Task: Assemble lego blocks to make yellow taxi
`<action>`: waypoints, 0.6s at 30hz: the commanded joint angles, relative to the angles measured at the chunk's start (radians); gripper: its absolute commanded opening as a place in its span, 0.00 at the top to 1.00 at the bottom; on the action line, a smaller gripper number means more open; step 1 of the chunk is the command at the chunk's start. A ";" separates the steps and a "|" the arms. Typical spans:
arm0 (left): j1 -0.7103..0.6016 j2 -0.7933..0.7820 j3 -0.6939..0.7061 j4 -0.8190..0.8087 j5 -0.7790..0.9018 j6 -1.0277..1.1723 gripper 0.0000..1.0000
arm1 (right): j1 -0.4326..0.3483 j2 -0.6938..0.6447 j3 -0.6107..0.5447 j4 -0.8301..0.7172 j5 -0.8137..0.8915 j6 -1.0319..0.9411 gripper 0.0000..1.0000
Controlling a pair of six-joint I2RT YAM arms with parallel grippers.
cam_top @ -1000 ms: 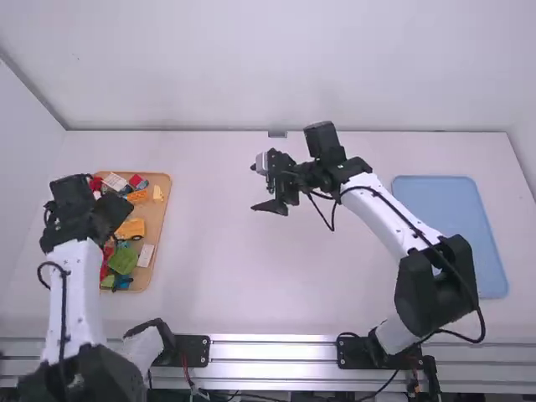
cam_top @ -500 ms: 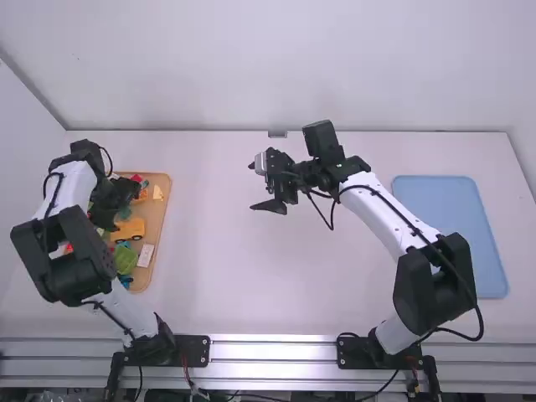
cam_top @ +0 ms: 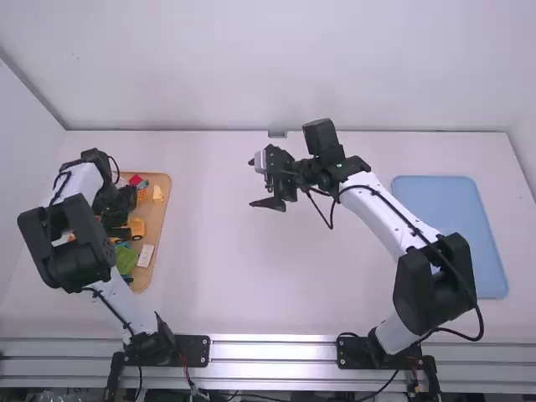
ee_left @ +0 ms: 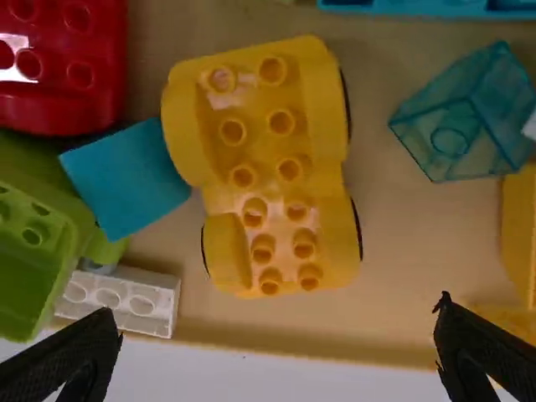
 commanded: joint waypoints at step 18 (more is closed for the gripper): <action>-0.002 -0.001 -0.164 0.189 -0.044 -0.059 0.16 | 0.003 0.011 0.036 0.001 0.035 0.002 0.01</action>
